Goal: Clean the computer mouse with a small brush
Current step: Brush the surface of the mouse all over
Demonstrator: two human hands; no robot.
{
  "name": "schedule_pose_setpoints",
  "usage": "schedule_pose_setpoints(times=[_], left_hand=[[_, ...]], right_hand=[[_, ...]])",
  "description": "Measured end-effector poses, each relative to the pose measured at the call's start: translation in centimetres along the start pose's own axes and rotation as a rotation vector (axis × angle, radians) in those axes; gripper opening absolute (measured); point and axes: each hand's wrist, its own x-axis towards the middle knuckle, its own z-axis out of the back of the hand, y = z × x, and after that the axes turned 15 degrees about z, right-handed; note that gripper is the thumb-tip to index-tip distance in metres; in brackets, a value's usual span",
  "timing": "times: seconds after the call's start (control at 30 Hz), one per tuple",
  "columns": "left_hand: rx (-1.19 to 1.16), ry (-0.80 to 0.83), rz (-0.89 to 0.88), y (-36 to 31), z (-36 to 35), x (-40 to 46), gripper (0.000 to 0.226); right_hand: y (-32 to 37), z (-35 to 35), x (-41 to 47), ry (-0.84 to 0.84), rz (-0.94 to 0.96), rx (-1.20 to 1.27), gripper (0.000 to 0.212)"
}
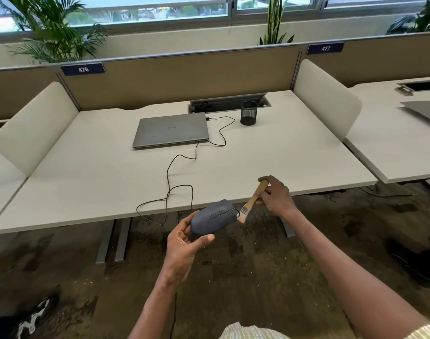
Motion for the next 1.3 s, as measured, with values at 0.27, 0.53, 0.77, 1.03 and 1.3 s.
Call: schedule_pose_setpoints(times=[0.27,0.53,0.77,1.03,1.3], left_hand=[[-0.059,-0.011,-0.001,-0.3,0.4,-0.2,0.086],[-0.067,-0.046,-0.006,-0.5,-0.2,-0.1,0.084],[-0.087,-0.040,-0.012,-0.8,-1.9,0.1,0.075],[-0.104,-0.123,-0.034,-0.7,-4.3,-0.3,0.088],[-0.060,-0.322,-0.164,-0.2,-10.0,-1.0,0.083]], right_hand=[[0.8,-1.0,-1.0,-0.061,0.172,-0.263,0.020],[4.8,1.5,-2.1,-0.340,0.404,-0.194,0.025],[6.0,2.4,-4.3,-0.288,0.416,-0.100,0.030],[2.4,3.9,-5.5,-0.258,0.335,-0.108,0.029],[-0.2,8.3,-5.3,-0.256,0.342,-0.068,0.032]])
